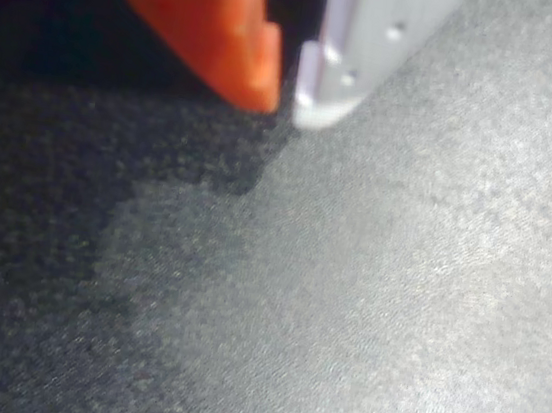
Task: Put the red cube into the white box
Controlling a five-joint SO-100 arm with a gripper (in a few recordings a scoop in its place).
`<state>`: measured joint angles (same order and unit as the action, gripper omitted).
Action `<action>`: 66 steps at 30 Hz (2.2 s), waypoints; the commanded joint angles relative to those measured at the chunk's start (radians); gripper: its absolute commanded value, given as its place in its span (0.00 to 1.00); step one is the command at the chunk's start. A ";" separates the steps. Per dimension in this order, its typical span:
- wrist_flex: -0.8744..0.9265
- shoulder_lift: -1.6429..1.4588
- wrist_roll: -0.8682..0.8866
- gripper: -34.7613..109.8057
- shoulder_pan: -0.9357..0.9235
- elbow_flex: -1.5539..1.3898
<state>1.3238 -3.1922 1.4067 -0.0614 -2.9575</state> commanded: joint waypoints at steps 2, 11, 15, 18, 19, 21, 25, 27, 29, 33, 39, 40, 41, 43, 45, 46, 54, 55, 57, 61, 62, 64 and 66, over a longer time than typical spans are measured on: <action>0.003 -0.005 0.008 0.24 -0.005 0.003; 0.003 -0.005 0.008 0.24 -0.005 0.003; 0.003 -0.005 0.008 0.24 -0.005 0.003; 0.003 -0.005 0.008 0.24 -0.005 0.003; 0.003 -0.005 0.008 0.24 -0.005 0.003; 0.003 -0.005 0.008 0.24 -0.005 0.003; 0.003 -0.005 0.006 0.24 -0.005 0.003; 0.002 -0.005 0.006 0.24 0.000 0.003; -0.012 -0.005 -0.011 0.24 0.000 0.003; -0.018 -0.003 -0.011 0.24 -0.002 0.038; -0.100 0.434 -0.023 0.24 -0.015 0.333; -0.092 0.537 -0.026 0.24 -0.023 0.422; -0.081 0.614 -0.034 0.24 -0.034 0.500; -0.081 0.692 -0.035 0.24 -0.049 0.600; -0.094 0.767 -0.035 0.24 -0.067 0.669; -0.095 0.816 -0.037 0.24 -0.081 0.709; -0.086 1.190 -0.130 0.24 -0.250 1.035; -0.084 1.239 -0.132 0.24 -0.268 1.075; -0.084 1.327 -0.133 0.24 -0.299 1.150; -0.089 1.496 -0.124 0.24 -0.330 1.296; -0.089 1.519 -0.106 0.24 -0.331 1.322; -0.098 1.545 -0.091 0.24 -0.336 1.361; -0.087 1.591 -0.084 0.24 -0.350 1.424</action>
<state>1.2379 -1.6306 1.3100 -0.3912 -1.6337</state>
